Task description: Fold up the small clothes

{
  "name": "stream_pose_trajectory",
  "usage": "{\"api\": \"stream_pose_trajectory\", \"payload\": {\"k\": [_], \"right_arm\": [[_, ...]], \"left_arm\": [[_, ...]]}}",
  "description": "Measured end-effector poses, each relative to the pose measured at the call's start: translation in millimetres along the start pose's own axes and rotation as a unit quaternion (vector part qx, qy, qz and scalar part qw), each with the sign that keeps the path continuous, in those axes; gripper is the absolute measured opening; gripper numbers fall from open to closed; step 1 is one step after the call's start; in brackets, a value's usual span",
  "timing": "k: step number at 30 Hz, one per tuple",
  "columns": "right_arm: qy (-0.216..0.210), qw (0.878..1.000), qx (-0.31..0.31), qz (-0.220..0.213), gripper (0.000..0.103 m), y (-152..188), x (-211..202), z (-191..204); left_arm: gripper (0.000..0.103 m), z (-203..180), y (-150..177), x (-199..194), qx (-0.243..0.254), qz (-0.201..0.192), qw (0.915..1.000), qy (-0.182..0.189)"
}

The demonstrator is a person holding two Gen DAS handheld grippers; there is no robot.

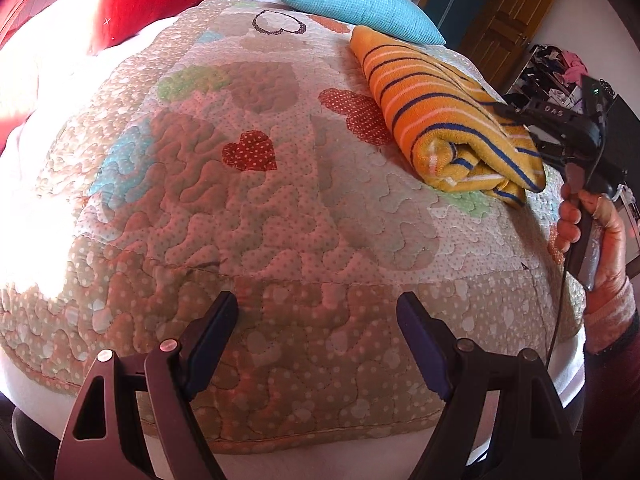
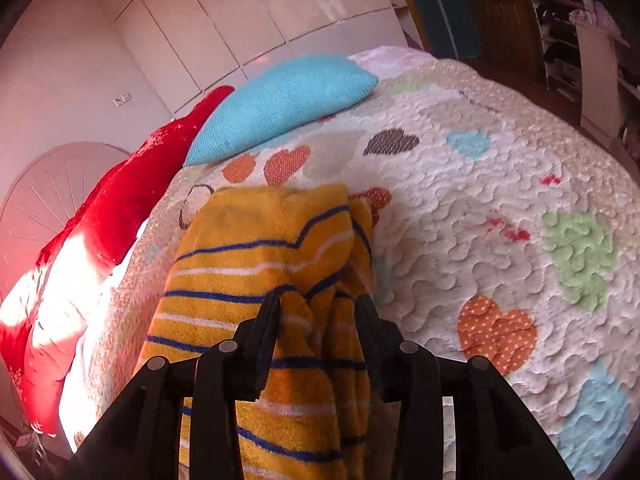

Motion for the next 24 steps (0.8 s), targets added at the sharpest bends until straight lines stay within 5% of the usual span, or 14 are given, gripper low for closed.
{"api": "stream_pose_trajectory", "payload": {"k": [4,10,15,18,22,24], "right_arm": [[-0.038,0.997,-0.051,-0.032,0.043,-5.3,-26.1,48.2],[-0.161,0.982,-0.066,0.074,0.043,40.9,26.3,103.1],[-0.177,0.980,-0.017,0.095,0.042,80.4,51.5,81.0],[-0.177,0.980,-0.024,0.089,0.042,77.2,34.4,78.4],[-0.167,0.985,0.027,0.041,0.060,60.8,7.5,38.9],[-0.156,0.985,0.066,0.041,0.053,60.3,4.5,9.2]], "left_arm": [[0.081,-4.6,2.5,-3.1,0.007,-0.010,0.9998,-0.018],[0.081,-13.3,6.4,-13.6,0.015,-0.033,0.9988,-0.034],[0.081,-10.7,7.9,-28.6,0.026,-0.063,0.9960,-0.057],[0.081,-8.1,8.3,-37.1,0.035,-0.092,0.9912,-0.089],[0.081,-7.0,9.6,-47.1,0.029,-0.132,0.9841,-0.116],[0.081,-8.4,8.1,-55.0,0.028,-0.156,0.9787,-0.131]]}}
Point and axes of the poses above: each gripper's, at about its wrist camera, not at the fingertips, and x roughly the way its jaws point, z to its left, y to its underside, the point moved 3 cm from there along x, roughly the way its jaws point, and after that the axes turned 15 degrees about -y, right-handed, at the moved point
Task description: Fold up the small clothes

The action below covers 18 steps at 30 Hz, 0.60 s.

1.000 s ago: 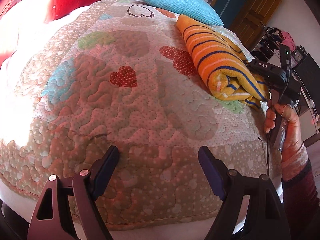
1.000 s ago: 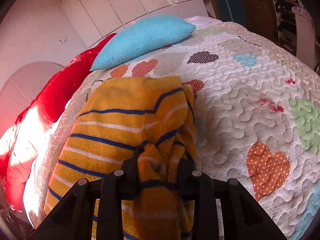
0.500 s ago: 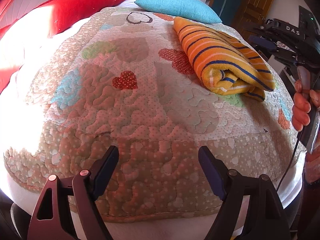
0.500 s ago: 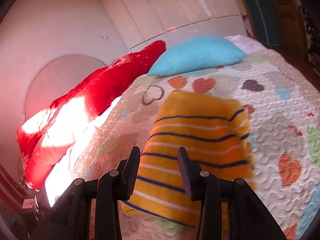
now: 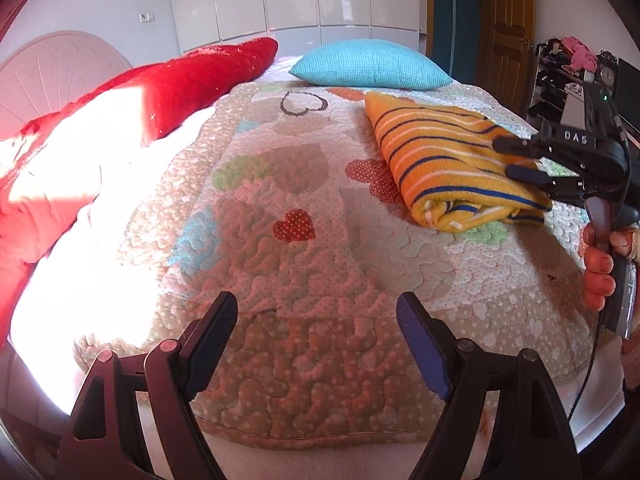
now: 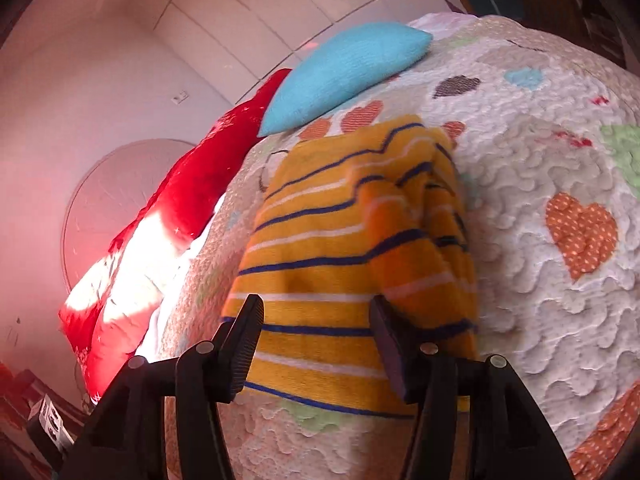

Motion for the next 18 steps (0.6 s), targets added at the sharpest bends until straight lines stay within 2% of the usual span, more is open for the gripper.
{"api": "stream_pose_trajectory", "payload": {"k": [1,3,4,5,6,8,10,12,13,15,16,18], "right_arm": [[-0.005,1.000,0.014,-0.005,0.051,0.6,-8.0,-8.9],[0.007,1.000,0.013,-0.020,0.052,5.1,-26.5,-13.1],[0.022,0.999,0.001,-0.025,0.053,8.2,-34.9,-10.4],[0.037,0.999,-0.013,-0.028,0.054,12.1,-42.2,-6.1],[0.059,0.997,-0.029,-0.033,0.062,16.3,-48.8,-1.1],[0.094,0.992,-0.068,-0.047,0.065,26.0,-59.2,9.9],[0.115,0.986,-0.103,-0.057,0.069,35.4,-66.0,19.0],[0.144,0.977,-0.139,-0.072,0.077,42.7,-68.2,27.0],[0.155,0.972,-0.155,-0.081,0.084,44.5,-70.1,28.8],[0.166,0.967,-0.168,-0.093,0.090,49.7,-70.2,24.0],[0.164,0.970,-0.155,-0.088,0.090,51.1,-69.9,17.3],[0.135,0.983,-0.112,-0.062,0.090,48.4,-68.5,3.6]], "left_arm": [[0.081,-0.1,-1.5,-5.0,0.001,-0.015,0.9998,-0.011],[0.089,0.1,-4.9,-16.4,0.001,-0.059,0.9976,-0.037],[0.098,1.0,-6.5,-24.1,-0.002,-0.087,0.9949,-0.051],[0.103,2.2,-8.6,-31.4,-0.009,-0.117,0.9910,-0.064],[0.103,2.9,-10.7,-39.1,-0.018,-0.146,0.9864,-0.072],[0.103,0.6,-14.4,-48.7,-0.030,-0.179,0.9800,-0.081],[0.103,-7.0,-19.5,-52.4,-0.032,-0.181,0.9810,-0.064],[0.103,-20.3,-26.1,-52.2,-0.014,-0.154,0.9871,-0.041],[0.103,-28.0,-28.4,-51.1,-0.003,-0.141,0.9890,-0.042],[0.103,-43.9,-29.9,-49.6,0.017,-0.128,0.9905,-0.046],[0.103,-51.2,-29.9,-49.1,0.027,-0.123,0.9907,-0.053],[0.103,-65.2,-28.8,-47.9,0.048,-0.110,0.9914,-0.051]]}}
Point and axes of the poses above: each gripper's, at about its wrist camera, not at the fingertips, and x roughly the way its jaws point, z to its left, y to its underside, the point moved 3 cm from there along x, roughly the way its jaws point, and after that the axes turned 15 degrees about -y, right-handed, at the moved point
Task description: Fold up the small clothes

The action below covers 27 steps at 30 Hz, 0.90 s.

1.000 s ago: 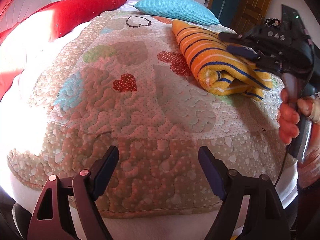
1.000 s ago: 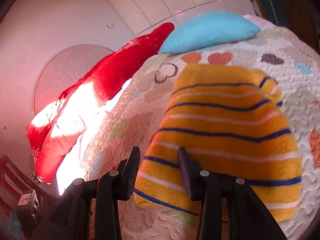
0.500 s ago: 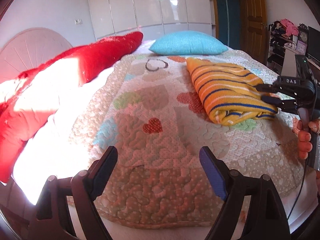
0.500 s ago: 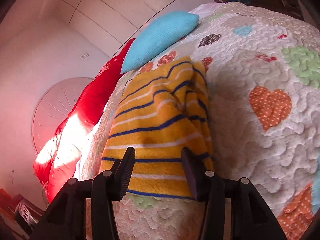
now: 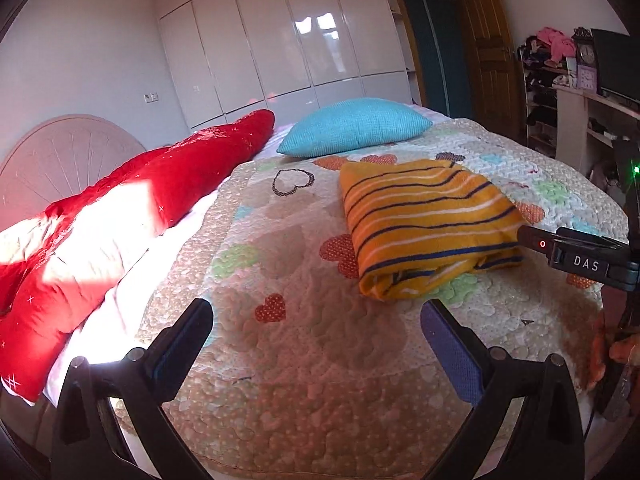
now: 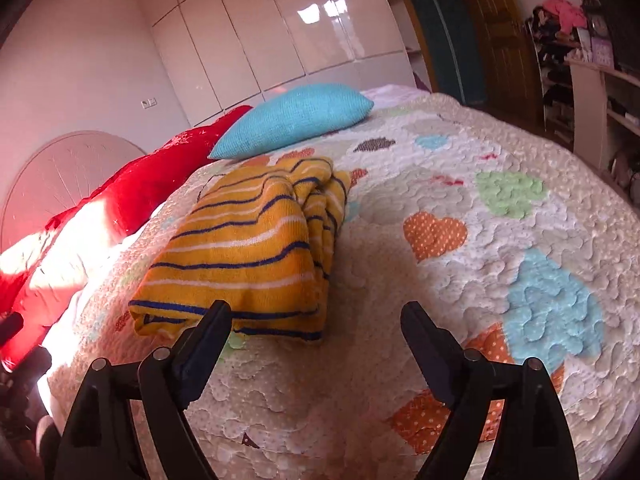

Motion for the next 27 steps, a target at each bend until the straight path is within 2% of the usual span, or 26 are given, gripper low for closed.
{"api": "stream_pose_trajectory", "payload": {"k": [2,6,12,18,27], "right_arm": [[-0.024,0.999,0.027,0.007,0.090,1.5,-0.2,-7.9],[-0.026,0.998,0.049,0.004,0.091,3.4,-2.8,-15.6],[-0.007,1.000,0.014,0.014,0.094,5.3,1.0,-3.2],[0.003,1.000,-0.009,0.026,0.094,8.6,6.3,5.0],[-0.003,0.999,0.015,0.032,0.094,10.1,10.0,-4.2]], "left_arm": [[0.103,-12.3,1.3,-1.8,0.012,0.007,0.9999,-0.006],[0.103,-31.5,5.5,-6.3,0.030,0.017,0.9994,-0.005],[0.103,-49.3,10.5,-12.1,0.066,0.024,0.9974,-0.016],[0.103,-49.5,17.0,-4.1,0.070,0.055,0.9960,-0.007],[0.103,-46.5,27.2,7.6,0.070,0.083,0.9941,-0.002]]}}
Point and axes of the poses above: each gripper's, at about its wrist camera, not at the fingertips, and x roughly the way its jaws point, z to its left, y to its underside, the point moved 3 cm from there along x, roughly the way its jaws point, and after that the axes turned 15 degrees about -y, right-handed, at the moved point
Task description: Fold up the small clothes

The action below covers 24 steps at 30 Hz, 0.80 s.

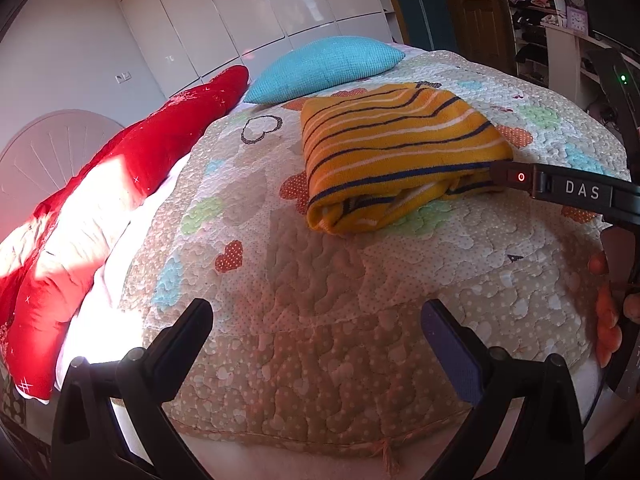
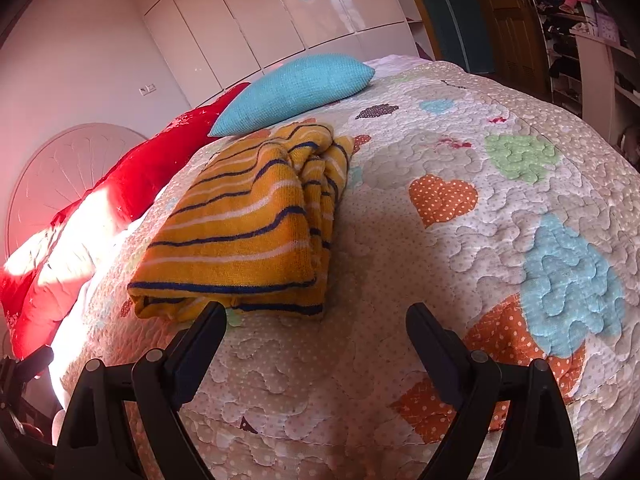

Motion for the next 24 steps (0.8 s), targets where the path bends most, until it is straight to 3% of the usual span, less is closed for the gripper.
{"api": "stream_pose_trajectory", "payload": {"k": [24], "right_arm": [[0.005,1.000,-0.006,0.008,0.095,0.2,3.0,-0.7]], "left_arm": [[0.103,-0.7,11.7,14.7,0.006,0.032,0.9994,0.008]]}}
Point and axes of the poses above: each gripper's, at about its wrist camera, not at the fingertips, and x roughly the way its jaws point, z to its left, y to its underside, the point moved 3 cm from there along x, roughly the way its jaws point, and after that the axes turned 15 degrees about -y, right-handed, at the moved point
